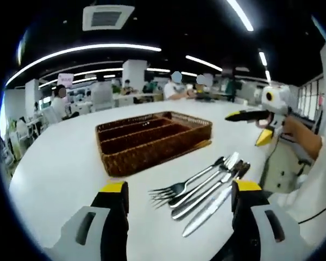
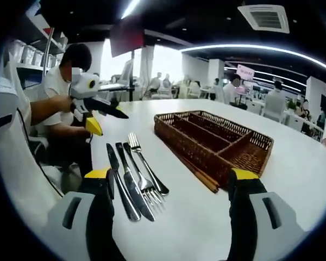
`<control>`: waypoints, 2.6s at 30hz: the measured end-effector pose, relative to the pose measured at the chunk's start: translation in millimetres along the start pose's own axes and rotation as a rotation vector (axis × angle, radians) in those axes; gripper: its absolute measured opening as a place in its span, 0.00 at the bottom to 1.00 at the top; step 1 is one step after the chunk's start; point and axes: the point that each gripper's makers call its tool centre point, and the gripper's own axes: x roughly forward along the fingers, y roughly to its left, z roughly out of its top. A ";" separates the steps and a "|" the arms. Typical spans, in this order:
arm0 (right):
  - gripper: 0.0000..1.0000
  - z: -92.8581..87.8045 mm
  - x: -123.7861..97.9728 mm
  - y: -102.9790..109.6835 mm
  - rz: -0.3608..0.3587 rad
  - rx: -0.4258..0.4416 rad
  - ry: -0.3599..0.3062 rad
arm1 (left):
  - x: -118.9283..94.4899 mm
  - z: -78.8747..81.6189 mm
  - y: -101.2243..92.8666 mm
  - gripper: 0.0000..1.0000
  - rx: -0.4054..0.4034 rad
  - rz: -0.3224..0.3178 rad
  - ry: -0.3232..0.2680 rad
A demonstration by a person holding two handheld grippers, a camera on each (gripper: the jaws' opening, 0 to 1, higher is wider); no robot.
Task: Arrange the knives, forks, and spoons in their matching storage slots by inserting each utensil handle-first until every utensil is classified and aligned in the correct compartment
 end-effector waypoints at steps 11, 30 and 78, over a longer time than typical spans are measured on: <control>0.73 4.6 18.0 10.0 0.069 -0.041 0.037 | -4.4 -2.8 1.2 0.78 -0.014 0.007 -0.012; 0.42 8.5 88.1 35.2 0.296 -0.175 0.189 | 0.7 -9.8 -4.9 0.79 -0.032 -0.019 -0.031; 0.18 -24.1 137.9 62.2 0.454 -0.201 0.428 | 6.3 -15.0 -5.1 0.77 -0.038 -0.052 -0.018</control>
